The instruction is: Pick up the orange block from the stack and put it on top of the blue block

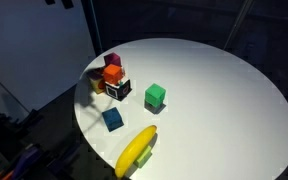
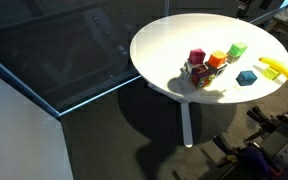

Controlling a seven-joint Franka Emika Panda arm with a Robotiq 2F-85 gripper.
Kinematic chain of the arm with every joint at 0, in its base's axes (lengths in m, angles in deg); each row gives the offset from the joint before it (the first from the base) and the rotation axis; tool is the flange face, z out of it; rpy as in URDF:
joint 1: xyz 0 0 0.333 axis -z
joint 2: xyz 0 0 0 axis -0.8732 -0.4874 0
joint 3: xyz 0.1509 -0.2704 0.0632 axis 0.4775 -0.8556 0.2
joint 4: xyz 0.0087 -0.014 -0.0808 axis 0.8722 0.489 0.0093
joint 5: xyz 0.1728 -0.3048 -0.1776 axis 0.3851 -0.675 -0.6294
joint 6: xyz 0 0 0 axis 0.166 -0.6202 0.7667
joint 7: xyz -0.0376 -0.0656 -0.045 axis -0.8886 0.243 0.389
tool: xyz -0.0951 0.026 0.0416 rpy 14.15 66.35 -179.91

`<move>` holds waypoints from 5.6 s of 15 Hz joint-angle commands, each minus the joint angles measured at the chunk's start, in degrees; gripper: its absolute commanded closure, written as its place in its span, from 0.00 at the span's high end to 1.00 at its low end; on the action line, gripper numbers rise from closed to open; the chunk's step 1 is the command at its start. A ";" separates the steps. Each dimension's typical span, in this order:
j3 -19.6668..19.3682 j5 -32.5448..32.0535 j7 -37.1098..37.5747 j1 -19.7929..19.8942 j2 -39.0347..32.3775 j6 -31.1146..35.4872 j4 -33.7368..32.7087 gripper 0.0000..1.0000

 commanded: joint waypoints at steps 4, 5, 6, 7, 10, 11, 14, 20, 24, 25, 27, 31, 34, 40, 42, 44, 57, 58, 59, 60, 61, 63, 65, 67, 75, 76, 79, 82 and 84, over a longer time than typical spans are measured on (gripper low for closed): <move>-3.91 0.86 -9.23 0.35 -5.96 3.86 -3.73 1.00; -4.39 1.13 -10.26 0.39 -6.76 4.09 -4.04 1.00; -4.93 1.80 -11.44 0.42 -7.61 4.10 -4.49 1.00; -5.45 2.95 -12.67 0.43 -8.47 3.59 -5.07 1.00; -6.31 5.34 -14.92 0.82 -10.53 3.40 -6.12 1.00; -6.43 5.86 -15.11 1.00 -11.00 3.48 -6.37 1.00; -5.88 4.61 -13.21 1.04 -10.33 3.89 -4.87 1.00; -5.89 4.62 -13.22 1.06 -10.64 3.89 -5.24 1.00; -5.90 5.78 -10.57 1.16 -13.63 5.31 -7.06 1.00; -5.97 6.07 -10.37 1.23 -14.68 5.74 -7.43 1.00; -6.11 6.95 -10.18 1.46 -16.34 7.23 -7.68 1.00; -6.19 8.99 -13.45 2.27 -20.03 8.64 -8.62 1.00; -6.11 9.51 -14.73 3.16 -22.53 7.64 -9.79 1.00; -5.74 7.14 -14.31 3.58 -26.32 14.59 -8.78 1.00; -5.58 7.11 -14.09 3.66 -27.77 17.24 -8.56 1.00; -5.45 7.24 -14.02 3.82 -29.12 18.78 -8.47 1.00; -5.00 6.17 -13.89 3.90 -33.91 19.52 -8.98 1.00; -4.98 5.99 -13.75 3.84 -34.01 19.67 -8.97 1.00; -4.97 5.81 -13.35 3.71 -34.12 19.98 -8.97 1.00; -5.00 5.70 -12.69 3.54 -34.31 20.36 -9.04 1.00; -4.97 5.66 -12.31 3.44 -34.53 20.69 -9.14 1.00; -4.91 5.55 -11.76 3.26 -34.90 21.09 -9.32 1.00; -4.79 5.50 -11.68 3.16 -35.15 21.44 -9.41 1.00; -4.70 5.39 -11.55 3.05 -35.47 21.93 -9.48 1.00; -4.73 4.48 -10.30 2.80 -37.52 23.42 -10.61 1.00; -4.72 4.50 -10.03 2.78 -37.51 23.29 -10.75 1.00; -4.12 5.41 -11.55 3.51 -37.00 23.06 -9.72 1.00; -4.12 5.41 -11.53 3.51 -37.01 23.06 -9.80 1.00; -4.12 5.40 -11.53 3.51 -37.01 23.06 -9.81 1.00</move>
